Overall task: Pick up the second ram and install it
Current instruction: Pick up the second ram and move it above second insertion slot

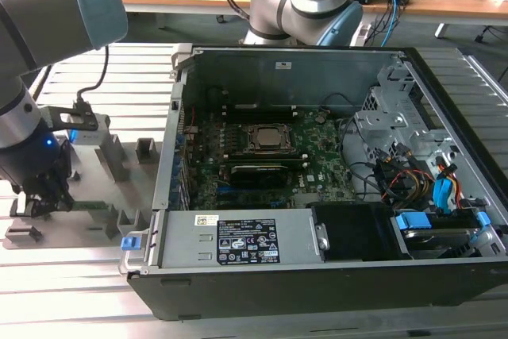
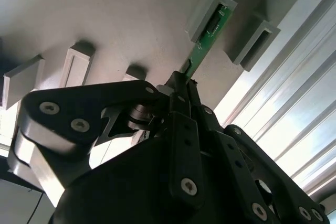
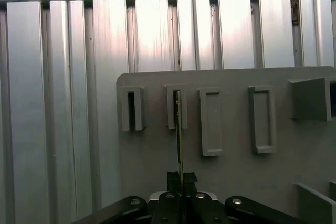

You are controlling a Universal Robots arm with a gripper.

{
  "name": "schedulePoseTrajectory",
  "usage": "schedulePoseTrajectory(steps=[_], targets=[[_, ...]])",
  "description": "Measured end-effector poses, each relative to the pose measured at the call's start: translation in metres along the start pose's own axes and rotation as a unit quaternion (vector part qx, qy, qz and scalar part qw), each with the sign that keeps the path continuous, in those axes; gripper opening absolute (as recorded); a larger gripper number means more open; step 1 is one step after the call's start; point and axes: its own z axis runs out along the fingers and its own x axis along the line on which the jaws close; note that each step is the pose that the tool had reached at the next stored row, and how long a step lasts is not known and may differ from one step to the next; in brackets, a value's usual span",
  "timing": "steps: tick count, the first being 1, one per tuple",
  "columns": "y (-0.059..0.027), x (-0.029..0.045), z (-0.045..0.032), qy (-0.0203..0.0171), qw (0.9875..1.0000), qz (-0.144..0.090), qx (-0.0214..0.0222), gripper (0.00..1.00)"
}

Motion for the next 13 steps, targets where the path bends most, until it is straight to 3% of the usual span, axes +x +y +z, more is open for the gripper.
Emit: schedulePoseTrajectory(steps=[13], targets=[[0.0006,-0.0004,-0.0211,0.0000,1.0000,0.000,0.0000,0.14]])
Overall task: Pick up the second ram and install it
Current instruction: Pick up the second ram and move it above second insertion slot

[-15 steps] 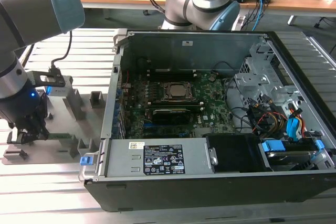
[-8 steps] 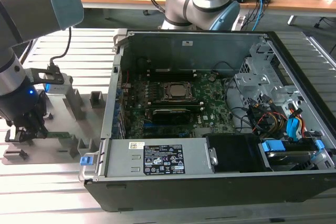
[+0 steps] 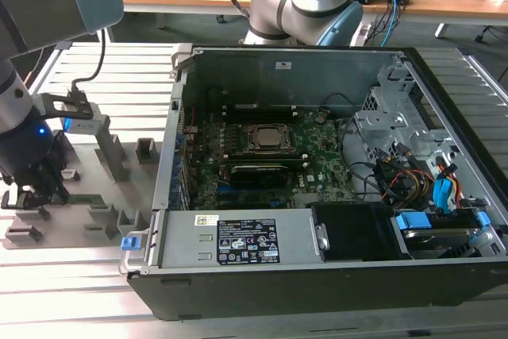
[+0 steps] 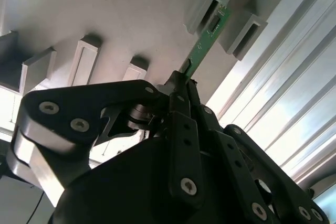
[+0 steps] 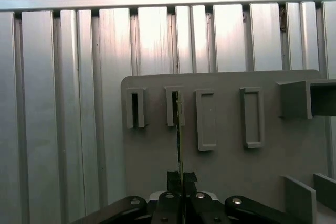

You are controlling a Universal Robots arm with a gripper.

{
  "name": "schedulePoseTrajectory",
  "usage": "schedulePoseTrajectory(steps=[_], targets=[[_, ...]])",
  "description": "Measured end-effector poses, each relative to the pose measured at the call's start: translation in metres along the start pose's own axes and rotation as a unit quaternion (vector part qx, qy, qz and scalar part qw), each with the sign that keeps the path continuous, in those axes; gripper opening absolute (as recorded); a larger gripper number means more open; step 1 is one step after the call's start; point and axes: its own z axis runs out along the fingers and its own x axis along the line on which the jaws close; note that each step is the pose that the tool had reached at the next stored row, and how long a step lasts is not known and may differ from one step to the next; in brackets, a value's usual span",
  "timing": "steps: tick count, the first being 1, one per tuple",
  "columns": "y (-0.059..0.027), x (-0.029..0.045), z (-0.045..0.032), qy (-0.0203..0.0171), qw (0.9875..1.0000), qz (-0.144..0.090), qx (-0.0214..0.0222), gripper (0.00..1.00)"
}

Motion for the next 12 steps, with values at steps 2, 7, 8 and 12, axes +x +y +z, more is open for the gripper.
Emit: schedulePoseTrajectory(steps=[2,7,8,12], targets=[[0.0001,-0.0001,-0.0045,0.0000,1.0000,0.000,0.0000,0.14],[0.0003,-0.0002,-0.0113,0.0000,1.0000,0.000,0.0000,0.14],[0.0004,-0.0002,-0.0125,0.0001,1.0000,0.000,-0.0001,0.14],[0.0006,-0.0003,-0.0192,0.0000,1.0000,0.000,0.0000,0.14]])
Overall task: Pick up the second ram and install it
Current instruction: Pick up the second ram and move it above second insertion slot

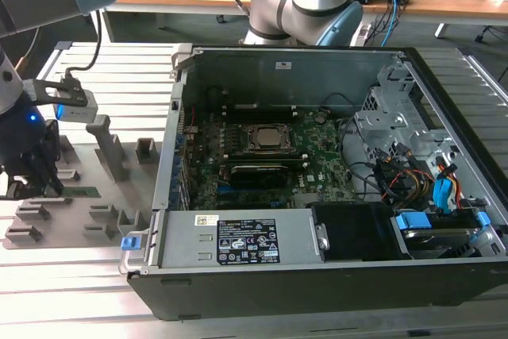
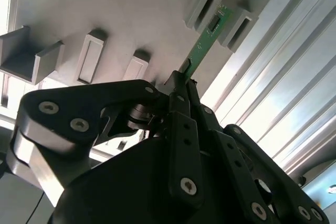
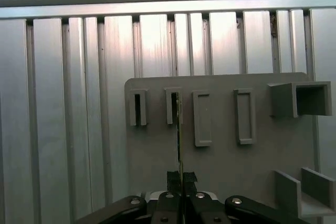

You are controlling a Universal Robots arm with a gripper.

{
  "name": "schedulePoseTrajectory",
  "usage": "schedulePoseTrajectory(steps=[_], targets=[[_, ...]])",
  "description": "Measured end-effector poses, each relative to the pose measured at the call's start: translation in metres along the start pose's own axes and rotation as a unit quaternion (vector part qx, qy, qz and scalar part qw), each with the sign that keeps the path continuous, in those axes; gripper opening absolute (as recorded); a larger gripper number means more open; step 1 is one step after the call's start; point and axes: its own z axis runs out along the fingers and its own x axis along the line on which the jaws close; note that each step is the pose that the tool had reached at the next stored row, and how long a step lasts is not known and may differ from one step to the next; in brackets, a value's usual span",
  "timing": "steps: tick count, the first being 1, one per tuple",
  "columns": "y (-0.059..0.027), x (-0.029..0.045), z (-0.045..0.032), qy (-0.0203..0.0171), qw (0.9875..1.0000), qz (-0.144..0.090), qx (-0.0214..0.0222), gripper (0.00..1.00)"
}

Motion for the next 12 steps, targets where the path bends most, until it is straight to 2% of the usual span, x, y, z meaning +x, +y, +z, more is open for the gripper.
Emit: schedulePoseTrajectory(steps=[12], targets=[[0.0007,-0.0003,-0.0229,0.0000,1.0000,0.000,0.0000,0.14]])
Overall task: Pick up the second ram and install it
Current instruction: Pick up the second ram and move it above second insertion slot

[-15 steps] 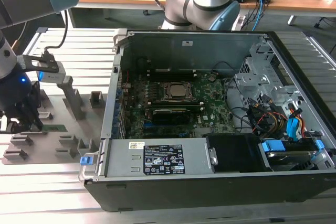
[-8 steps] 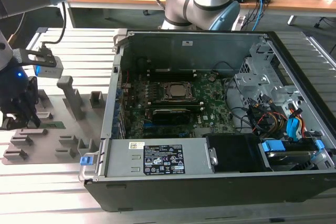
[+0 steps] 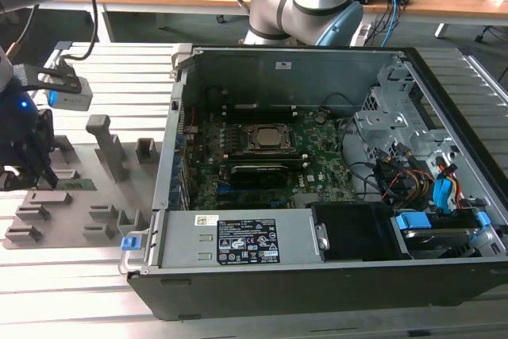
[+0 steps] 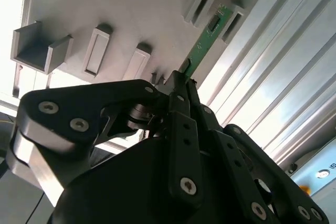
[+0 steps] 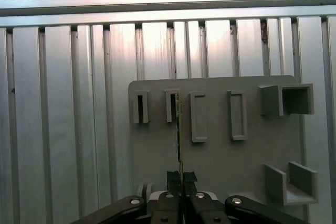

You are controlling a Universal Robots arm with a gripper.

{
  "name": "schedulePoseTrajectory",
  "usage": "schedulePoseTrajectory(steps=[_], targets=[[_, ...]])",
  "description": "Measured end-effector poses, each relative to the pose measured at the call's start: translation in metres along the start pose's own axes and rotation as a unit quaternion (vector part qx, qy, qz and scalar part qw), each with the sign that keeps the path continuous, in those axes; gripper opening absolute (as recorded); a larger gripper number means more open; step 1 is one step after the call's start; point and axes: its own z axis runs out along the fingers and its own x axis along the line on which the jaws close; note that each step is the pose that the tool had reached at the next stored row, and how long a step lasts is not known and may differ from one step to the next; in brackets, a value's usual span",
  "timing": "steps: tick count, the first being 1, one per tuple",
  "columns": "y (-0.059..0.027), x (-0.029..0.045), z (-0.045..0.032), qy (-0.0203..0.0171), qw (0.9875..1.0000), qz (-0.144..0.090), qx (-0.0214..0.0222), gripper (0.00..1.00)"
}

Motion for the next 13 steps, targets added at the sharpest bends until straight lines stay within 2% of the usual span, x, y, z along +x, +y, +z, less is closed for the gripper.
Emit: schedulePoseTrajectory(steps=[3,8,11,13], targets=[[0.0002,-0.0001,-0.0064,0.0000,1.0000,0.000,0.0000,0.14],[0.0004,-0.0002,-0.0129,0.0000,1.0000,0.000,0.0000,0.14],[0.0007,-0.0003,-0.0237,0.0000,1.0000,0.000,0.0000,0.14],[0.0008,-0.0003,-0.0269,0.0000,1.0000,0.000,0.0000,0.14]])
